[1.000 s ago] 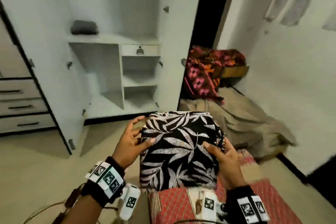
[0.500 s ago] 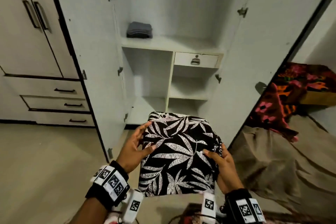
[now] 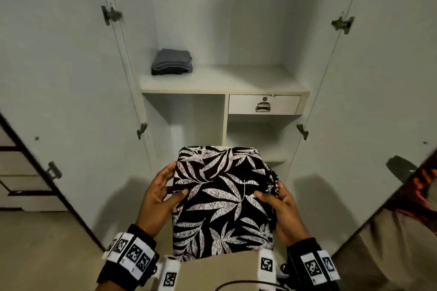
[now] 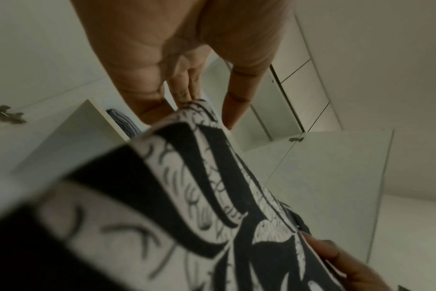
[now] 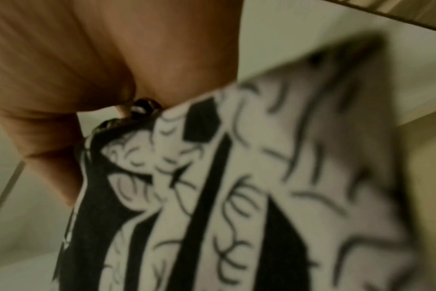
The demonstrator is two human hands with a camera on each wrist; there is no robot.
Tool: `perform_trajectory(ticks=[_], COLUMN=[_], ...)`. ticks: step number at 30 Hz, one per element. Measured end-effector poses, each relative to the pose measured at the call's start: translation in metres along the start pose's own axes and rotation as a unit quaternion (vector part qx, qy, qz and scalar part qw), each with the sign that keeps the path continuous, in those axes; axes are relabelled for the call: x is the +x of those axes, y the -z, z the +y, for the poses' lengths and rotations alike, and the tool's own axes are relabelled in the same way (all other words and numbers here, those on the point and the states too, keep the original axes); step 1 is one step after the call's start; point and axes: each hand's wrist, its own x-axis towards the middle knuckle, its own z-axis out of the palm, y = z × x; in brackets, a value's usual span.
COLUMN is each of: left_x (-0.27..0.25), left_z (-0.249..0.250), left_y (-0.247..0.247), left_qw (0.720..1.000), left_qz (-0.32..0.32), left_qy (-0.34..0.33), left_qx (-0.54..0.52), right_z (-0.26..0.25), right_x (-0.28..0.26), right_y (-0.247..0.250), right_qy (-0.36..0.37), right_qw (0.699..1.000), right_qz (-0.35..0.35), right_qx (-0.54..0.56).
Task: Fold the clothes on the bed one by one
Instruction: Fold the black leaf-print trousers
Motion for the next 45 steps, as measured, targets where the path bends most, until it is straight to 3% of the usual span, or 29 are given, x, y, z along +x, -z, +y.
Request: perform_trajectory(ticks=[5, 13, 16, 18, 19, 20, 22, 24, 25, 27, 28, 32, 34, 35, 37, 39, 41, 43, 45], left_x=[0.103, 0.266, 0.359, 0.387, 0.435, 0.441, 0.509, 0.537, 0.596, 0.638, 0.693, 0.795, 0.84, 0.843, 0.867, 0.868, 0.877, 0.888, 0.898], left_z=[-0.043, -0.055, -0.065, -0.057, -0.064, -0.057, -0.056, -0.04, -0.035, -0.02, -0.019, -0.008, -0.013, -0.013, -0.019, -0.022, -0.044, -0.067, -0.082], left_y=[-0.02, -0.047, -0.04, -0.036, -0.031, -0.032, -0.026, -0.028, -0.025, -0.025, -0.027, -0.035, -0.038, -0.038, -0.048, -0.061, -0.077, -0.086, -0.085], left_qw=[0.999, 0.997, 0.998, 0.998, 0.997, 0.998, 0.998, 0.997, 0.997, 0.995, 0.994, 0.984, 0.956, 0.928, 0.853, 0.791, 0.77, 0.747, 0.746], left_qz=[0.018, 0.049, 0.021, 0.005, -0.002, -0.013, -0.04, -0.058, -0.057, -0.068, -0.078, -0.08, -0.076, -0.091, -0.146, -0.21, -0.28, -0.344, -0.35], left_qy=[0.032, 0.048, 0.01, 0.006, -0.016, -0.007, -0.003, -0.01, -0.015, -0.021, -0.013, 0.056, 0.057, 0.045, 0.016, 0.011, 0.02, 0.041, 0.054], left_qx=[0.028, 0.037, 0.055, 0.069, 0.071, 0.068, 0.052, 0.05, 0.051, 0.072, 0.073, 0.147, 0.276, 0.359, 0.501, 0.575, 0.573, 0.567, 0.563], right_z=[-0.001, -0.073, -0.092, -0.109, -0.118, -0.129, -0.146, -0.169, -0.189, -0.21, -0.222, -0.247, -0.25, -0.249, -0.245, -0.238, -0.221, -0.206, -0.197], right_x=[0.124, 0.292, 0.368, 0.384, 0.428, 0.43, 0.496, 0.516, 0.568, 0.596, 0.643, 0.742, 0.799, 0.808, 0.843, 0.845, 0.857, 0.866, 0.878], right_y=[0.014, -0.002, -0.014, -0.023, -0.034, -0.036, -0.05, -0.061, -0.074, -0.085, -0.091, -0.106, -0.104, -0.102, -0.097, -0.101, -0.102, -0.101, -0.1], right_qy=[-0.064, -0.055, -0.03, -0.002, 0.013, 0.025, 0.044, 0.065, 0.073, 0.08, 0.084, 0.052, 0.025, 0.029, 0.073, 0.103, 0.088, 0.044, 0.006], right_qw=[0.998, 0.998, 0.996, 0.994, 0.993, 0.993, 0.992, 0.991, 0.99, 0.988, 0.987, 0.976, 0.941, 0.902, 0.804, 0.749, 0.695, 0.631, 0.604], right_qz=[0.0, -0.026, -0.036, -0.046, -0.053, -0.054, -0.042, -0.036, -0.033, -0.038, -0.029, 0.009, 0.043, 0.045, -0.006, -0.107, -0.197, -0.243, -0.252], right_qx=[0.005, -0.032, -0.075, -0.101, -0.108, -0.104, -0.115, -0.113, -0.114, -0.124, -0.13, -0.212, -0.335, -0.429, -0.59, -0.646, -0.685, -0.736, -0.757])
